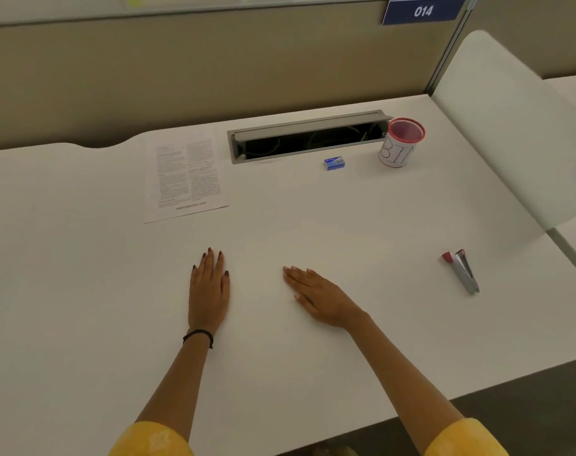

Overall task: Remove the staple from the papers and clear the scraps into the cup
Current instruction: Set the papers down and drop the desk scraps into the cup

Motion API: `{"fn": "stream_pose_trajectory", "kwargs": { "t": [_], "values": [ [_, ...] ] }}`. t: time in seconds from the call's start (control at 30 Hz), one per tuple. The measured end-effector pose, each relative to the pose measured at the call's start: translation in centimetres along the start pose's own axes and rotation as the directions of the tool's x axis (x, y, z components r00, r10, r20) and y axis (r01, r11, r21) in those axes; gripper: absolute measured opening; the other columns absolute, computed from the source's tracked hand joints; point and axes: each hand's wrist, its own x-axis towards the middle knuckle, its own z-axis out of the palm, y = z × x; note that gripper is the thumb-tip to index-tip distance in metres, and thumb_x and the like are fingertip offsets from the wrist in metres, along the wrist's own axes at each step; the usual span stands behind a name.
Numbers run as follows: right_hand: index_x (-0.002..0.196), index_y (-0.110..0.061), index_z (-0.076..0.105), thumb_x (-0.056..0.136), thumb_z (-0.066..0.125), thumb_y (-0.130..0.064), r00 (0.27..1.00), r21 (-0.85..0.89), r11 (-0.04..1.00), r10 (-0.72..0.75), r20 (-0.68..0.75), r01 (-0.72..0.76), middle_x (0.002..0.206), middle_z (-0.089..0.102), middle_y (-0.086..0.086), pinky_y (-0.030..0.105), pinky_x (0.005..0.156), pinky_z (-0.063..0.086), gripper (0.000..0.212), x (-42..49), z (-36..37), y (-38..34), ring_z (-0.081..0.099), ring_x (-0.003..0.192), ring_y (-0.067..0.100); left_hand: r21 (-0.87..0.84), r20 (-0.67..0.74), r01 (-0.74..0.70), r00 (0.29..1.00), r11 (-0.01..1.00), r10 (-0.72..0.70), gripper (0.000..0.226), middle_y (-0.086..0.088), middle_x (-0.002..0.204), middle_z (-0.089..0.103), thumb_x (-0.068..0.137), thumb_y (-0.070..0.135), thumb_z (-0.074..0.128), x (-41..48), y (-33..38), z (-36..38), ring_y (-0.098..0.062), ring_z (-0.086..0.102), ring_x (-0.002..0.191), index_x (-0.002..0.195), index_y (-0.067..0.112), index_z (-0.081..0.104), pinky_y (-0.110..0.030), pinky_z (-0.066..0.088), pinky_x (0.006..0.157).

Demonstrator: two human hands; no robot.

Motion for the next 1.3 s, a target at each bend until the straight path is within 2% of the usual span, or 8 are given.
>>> {"fn": "stream_pose_trajectory", "kwargs": {
  "t": [0.1, 0.17, 0.27, 0.4, 0.57, 0.77, 1.07, 1.3],
  "values": [
    [0.147, -0.021, 0.011, 0.099, 0.015, -0.036, 1.000, 0.018, 1.000, 0.022, -0.020, -0.021, 0.155, 0.007, -0.010, 0.019, 0.116, -0.002, 0.051, -2.9, -0.4, -0.3, 0.001, 0.141, 0.000, 0.004, 0.006, -0.009, 1.000, 1.000, 0.009, 0.060, -0.012, 0.151, 0.022, 0.093, 0.036, 0.011, 0.5, 0.0, 0.0, -0.024, 0.019, 0.140, 0.143, 0.007, 0.026, -0.041, 0.013, 0.115],
    [0.146, -0.018, 0.013, 0.099, 0.015, -0.034, 0.980, 0.091, 0.986, 0.152, -0.129, -0.141, 0.154, 0.010, -0.007, 0.019, 0.116, -0.001, 0.051, -4.6, -0.7, -0.5, 0.006, 0.142, 0.002, 0.018, 0.011, -0.016, 1.000, 1.000, 0.016, 0.060, -0.014, 0.151, 0.023, 0.093, 0.035, 0.011, 0.8, 0.0, -0.1, -0.025, 0.020, 0.140, 0.143, 0.007, 0.026, -0.042, 0.014, 0.114],
    [0.145, -0.013, 0.012, 0.097, 0.009, -0.041, 0.849, 0.177, 0.895, 0.444, -0.285, -0.409, 0.153, 0.011, -0.004, 0.017, 0.116, -0.004, 0.056, -8.0, -0.3, -0.8, 0.012, 0.142, 0.007, 0.024, 0.026, -0.050, 0.998, 0.998, 0.049, 0.059, -0.013, 0.151, 0.024, 0.092, 0.033, 0.011, 1.1, 0.2, -0.1, -0.025, 0.021, 0.139, 0.143, 0.005, 0.026, -0.042, 0.014, 0.114],
    [0.142, -0.015, -0.007, 0.089, -0.004, -0.056, 0.709, 0.237, 0.752, 0.658, -0.254, -0.615, 0.152, -0.005, -0.001, 0.013, 0.110, -0.018, 0.066, -12.1, 2.0, -3.0, -0.003, 0.142, 0.010, -0.003, 0.066, -0.194, 0.979, 0.981, 0.193, 0.058, -0.005, 0.152, 0.022, 0.093, 0.031, 0.009, 1.7, 0.6, 0.0, -0.017, 0.018, 0.140, 0.144, 0.007, 0.024, -0.036, 0.012, 0.115],
    [0.144, -0.007, -0.015, 0.088, -0.003, -0.064, 0.655, 0.067, 0.679, 0.725, -0.213, -0.731, 0.154, -0.013, 0.010, 0.026, 0.112, -0.020, 0.080, -13.3, 4.8, -5.9, -0.018, 0.141, 0.017, -0.009, 0.077, -0.215, 0.974, 0.977, 0.215, 0.058, -0.005, 0.152, 0.022, 0.093, 0.031, 0.009, 2.1, 0.5, 0.2, -0.016, 0.016, 0.140, 0.144, 0.007, 0.023, -0.035, 0.012, 0.115],
    [0.145, 0.000, 0.005, 0.091, 0.009, -0.063, 0.643, 0.003, 0.660, 0.733, -0.222, -0.751, 0.154, 0.005, 0.016, 0.038, 0.113, -0.010, 0.083, -9.6, 4.9, -8.0, -0.006, 0.142, 0.023, -0.012, 0.073, -0.216, 0.974, 0.976, 0.216, 0.059, -0.006, 0.152, 0.023, 0.092, 0.032, 0.009, 2.0, 0.5, 0.3, -0.017, 0.018, 0.140, 0.144, 0.007, 0.024, -0.036, 0.013, 0.115],
    [0.142, 0.006, 0.010, 0.084, -0.007, -0.068, 0.606, 0.066, 0.630, 0.766, -0.214, -0.774, 0.153, 0.011, 0.022, 0.046, 0.115, 0.006, 0.096, -1.5, 3.4, -6.9, 0.008, 0.142, 0.030, -0.037, 0.073, -0.217, 0.973, 0.975, 0.219, 0.058, -0.005, 0.151, 0.024, 0.092, 0.031, 0.012, 1.9, 0.3, 0.2, -0.016, 0.020, 0.140, 0.143, 0.008, 0.026, -0.034, 0.012, 0.115],
    [0.143, 0.000, -0.001, 0.082, -0.015, -0.065, 0.704, 0.042, 0.731, 0.670, -0.236, -0.682, 0.155, 0.001, 0.016, 0.040, 0.116, -0.011, 0.090, 0.5, 3.1, -6.2, -0.005, 0.142, 0.024, -0.035, 0.070, -0.228, 0.971, 0.973, 0.229, 0.058, -0.005, 0.151, 0.024, 0.092, 0.031, 0.011, 2.0, 0.0, 0.4, -0.017, 0.020, 0.140, 0.143, 0.008, 0.024, -0.035, 0.012, 0.115]
  ]
}}
